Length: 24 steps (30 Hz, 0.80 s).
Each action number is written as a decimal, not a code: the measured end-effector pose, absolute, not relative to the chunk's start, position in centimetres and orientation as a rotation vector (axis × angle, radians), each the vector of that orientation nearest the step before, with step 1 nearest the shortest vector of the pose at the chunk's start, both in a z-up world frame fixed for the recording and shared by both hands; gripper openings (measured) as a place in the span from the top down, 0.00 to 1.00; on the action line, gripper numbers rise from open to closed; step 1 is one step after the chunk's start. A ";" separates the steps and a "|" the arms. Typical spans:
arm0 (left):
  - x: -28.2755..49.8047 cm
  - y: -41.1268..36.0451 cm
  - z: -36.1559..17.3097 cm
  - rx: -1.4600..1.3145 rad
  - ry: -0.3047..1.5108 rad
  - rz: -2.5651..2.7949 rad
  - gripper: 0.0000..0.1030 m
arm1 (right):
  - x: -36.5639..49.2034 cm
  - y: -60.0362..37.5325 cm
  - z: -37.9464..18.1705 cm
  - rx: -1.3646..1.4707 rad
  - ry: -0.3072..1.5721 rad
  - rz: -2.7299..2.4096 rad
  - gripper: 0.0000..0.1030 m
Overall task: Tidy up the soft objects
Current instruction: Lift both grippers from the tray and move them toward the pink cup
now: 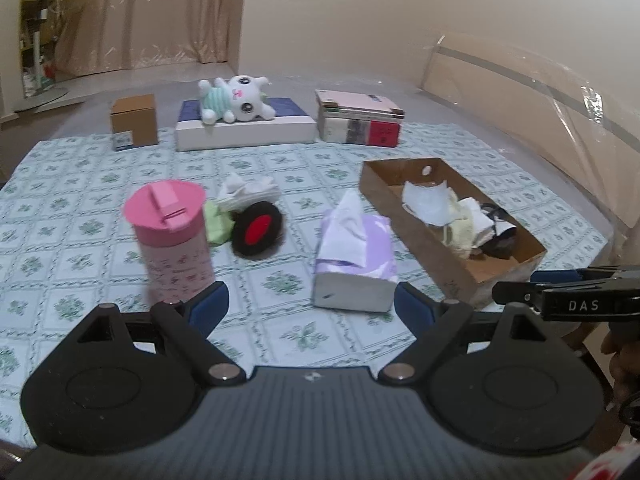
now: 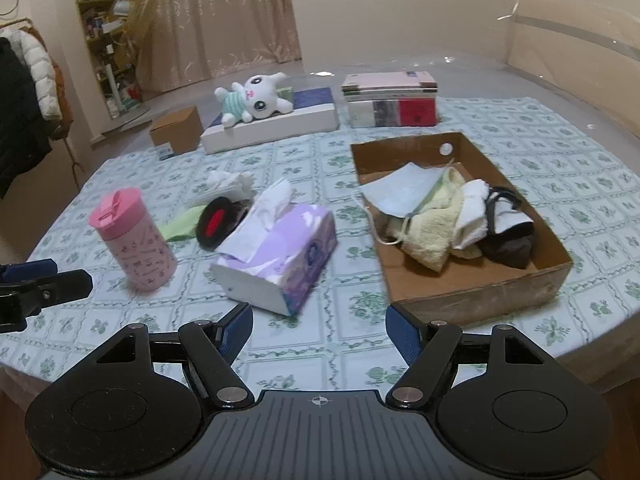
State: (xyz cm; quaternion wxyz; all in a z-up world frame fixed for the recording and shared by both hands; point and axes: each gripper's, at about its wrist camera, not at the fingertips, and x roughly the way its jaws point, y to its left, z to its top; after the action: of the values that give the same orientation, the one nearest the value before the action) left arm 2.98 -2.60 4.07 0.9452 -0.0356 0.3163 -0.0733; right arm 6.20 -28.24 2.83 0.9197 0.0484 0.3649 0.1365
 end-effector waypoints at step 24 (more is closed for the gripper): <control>2.6 5.6 2.2 -0.113 0.660 0.009 0.14 | 8.3 -19.5 1.5 0.069 0.757 0.446 0.29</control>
State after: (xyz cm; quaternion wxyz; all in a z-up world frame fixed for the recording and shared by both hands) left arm 2.64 5.64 2.17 0.9444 -0.0554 0.3240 0.0044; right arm 8.33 -19.49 1.48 0.9045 0.0334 0.3663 0.2158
